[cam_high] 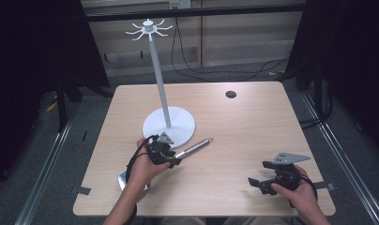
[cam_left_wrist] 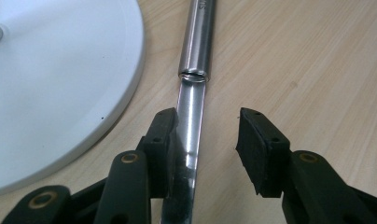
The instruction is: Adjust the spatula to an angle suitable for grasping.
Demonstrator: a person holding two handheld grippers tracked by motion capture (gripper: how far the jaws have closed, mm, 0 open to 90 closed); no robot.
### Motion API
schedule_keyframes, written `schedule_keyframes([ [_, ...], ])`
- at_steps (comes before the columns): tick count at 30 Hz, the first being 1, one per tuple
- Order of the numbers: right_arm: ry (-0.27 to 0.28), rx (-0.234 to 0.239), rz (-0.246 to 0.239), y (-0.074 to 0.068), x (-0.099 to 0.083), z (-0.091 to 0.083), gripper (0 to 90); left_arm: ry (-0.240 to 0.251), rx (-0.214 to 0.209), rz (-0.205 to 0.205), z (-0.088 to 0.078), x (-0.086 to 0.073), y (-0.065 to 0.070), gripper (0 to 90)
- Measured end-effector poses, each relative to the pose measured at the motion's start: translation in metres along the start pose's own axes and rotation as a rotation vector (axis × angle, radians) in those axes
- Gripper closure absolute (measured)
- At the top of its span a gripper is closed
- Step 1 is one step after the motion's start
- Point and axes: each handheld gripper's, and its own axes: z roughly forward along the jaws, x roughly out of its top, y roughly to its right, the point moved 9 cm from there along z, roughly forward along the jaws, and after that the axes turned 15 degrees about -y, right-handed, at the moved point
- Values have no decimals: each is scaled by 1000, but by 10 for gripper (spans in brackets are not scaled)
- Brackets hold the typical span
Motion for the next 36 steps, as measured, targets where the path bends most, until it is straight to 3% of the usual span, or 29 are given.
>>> schedule_keyframes([
  [11,-3,6,-3,-1,0,1,68,-46,7,6,1,-6,-3,561],
  [12,-3,6,0,-1,0,1,68,-39,8,-9,1,-6,-4,561],
  [25,-8,9,-1,-3,0,3,68,-116,30,12,4,-13,-11,564],
  [30,-8,10,3,-2,0,3,68,-121,33,11,6,-12,-11,565],
  [36,-7,9,2,-2,0,3,68,-158,40,38,8,-12,-10,576],
])
